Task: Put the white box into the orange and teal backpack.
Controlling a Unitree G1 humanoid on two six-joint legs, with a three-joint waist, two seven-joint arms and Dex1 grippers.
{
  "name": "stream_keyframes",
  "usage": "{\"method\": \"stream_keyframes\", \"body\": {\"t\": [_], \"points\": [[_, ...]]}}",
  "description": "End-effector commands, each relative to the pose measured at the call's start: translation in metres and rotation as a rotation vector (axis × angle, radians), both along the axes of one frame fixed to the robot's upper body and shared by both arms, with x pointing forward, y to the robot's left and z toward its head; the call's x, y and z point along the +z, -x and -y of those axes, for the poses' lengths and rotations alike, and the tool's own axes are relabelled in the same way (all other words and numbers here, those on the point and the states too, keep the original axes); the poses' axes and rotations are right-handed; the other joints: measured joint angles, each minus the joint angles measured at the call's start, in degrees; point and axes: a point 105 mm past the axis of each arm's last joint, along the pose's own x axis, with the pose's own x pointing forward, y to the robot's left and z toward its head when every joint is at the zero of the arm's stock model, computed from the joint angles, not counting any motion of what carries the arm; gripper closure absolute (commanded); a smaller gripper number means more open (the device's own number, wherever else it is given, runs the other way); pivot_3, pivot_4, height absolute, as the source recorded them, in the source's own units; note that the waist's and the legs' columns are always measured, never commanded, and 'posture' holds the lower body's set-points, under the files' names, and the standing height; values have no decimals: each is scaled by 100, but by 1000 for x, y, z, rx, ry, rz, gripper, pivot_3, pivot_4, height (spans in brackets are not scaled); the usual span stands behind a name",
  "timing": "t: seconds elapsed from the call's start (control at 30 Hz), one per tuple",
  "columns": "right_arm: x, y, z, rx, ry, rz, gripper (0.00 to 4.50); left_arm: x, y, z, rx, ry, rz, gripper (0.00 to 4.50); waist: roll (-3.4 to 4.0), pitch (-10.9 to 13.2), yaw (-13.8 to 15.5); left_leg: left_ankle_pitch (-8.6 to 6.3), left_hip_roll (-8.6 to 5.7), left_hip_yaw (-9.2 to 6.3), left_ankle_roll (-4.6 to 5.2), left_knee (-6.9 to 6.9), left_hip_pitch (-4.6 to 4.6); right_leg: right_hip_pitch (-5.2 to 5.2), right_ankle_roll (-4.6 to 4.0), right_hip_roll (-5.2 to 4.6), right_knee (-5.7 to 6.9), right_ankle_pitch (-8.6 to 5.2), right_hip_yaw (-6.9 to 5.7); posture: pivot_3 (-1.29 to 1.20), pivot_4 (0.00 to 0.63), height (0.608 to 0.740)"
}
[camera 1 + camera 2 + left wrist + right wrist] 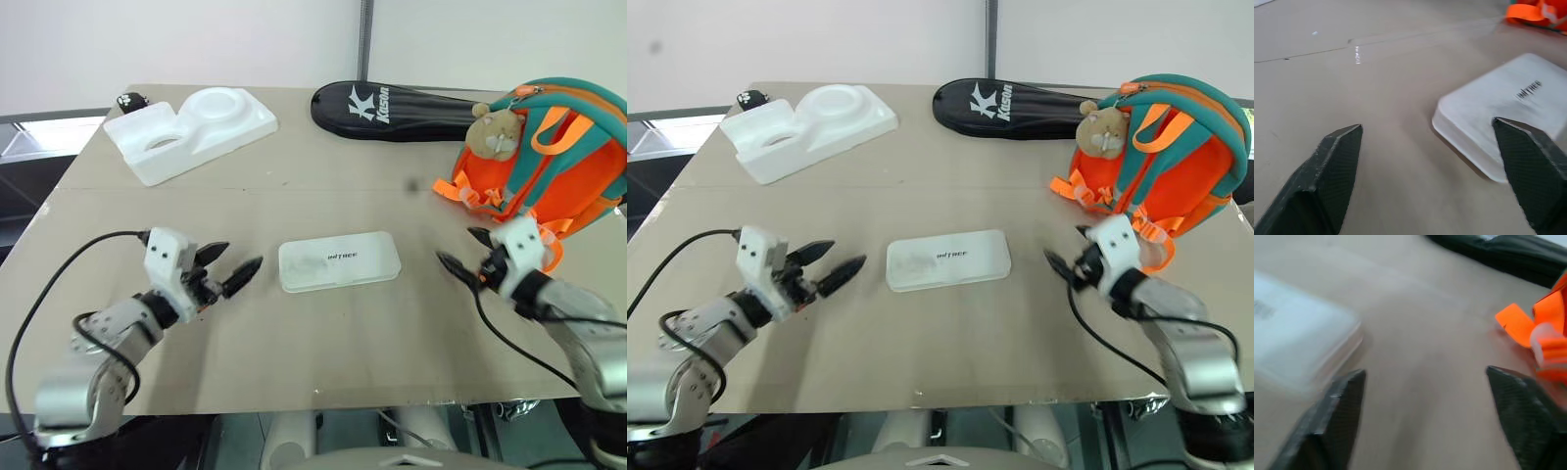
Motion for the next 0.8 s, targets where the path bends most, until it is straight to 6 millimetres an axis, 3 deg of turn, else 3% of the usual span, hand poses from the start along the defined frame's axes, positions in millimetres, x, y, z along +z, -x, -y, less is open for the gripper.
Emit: {"method": "stream_keyframes", "body": {"t": [0.03,0.13,0.17,0.33,0.47,0.57,0.77,0.8], "points": [[-10,-10,-10,-81,39,-15,2796,-13,-2,11,41,-24,-36,2426,-6,-6,13,0,-1,0,0,-1,0,1,6,0,1,3,1,0,150,740],[-26,-15,-26,-69,81,-37,4365,-33,-8,17,112,-51,-88,3938,-6,-6,28,0,-4,1,0,-3,-11,-3,20,-2,-3,11,1,0,150,740],[-31,-16,-30,-57,90,-47,4500,-36,-10,18,130,-56,-99,4469,-6,-6,27,0,-4,0,0,-3,-16,-6,21,-2,-5,11,0,0,150,740],[-40,-16,-51,45,86,-78,4500,-42,-16,44,77,-46,-111,4469,-6,-6,2,0,-4,-4,0,-4,-19,-11,22,0,-4,12,-2,0,150,740],[-39,8,-66,255,48,-115,4500,-38,-21,58,-8,-61,-94,4469,-7,-7,15,0,-4,-10,1,-1,-10,-1,21,2,-2,12,-5,0,150,740],[-37,14,-59,260,45,-125,4500,-38,-21,55,-22,-81,-97,4469,-8,-7,-2,0,-3,-8,1,-1,-10,-1,21,2,-3,11,-3,0,150,740],[-39,3,-36,137,90,-103,4500,-40,-7,44,-92,-69,-142,4469,-8,-7,-9,0,-3,-6,0,-8,-7,-4,18,2,-3,10,-1,0,150,740],[-39,1,-32,116,98,-100,4500,-38,-4,34,-88,-52,-155,4469,-8,-7,-14,0,-3,-5,0,-8,-7,-4,10,1,-3,5,0,0,150,740]]}}
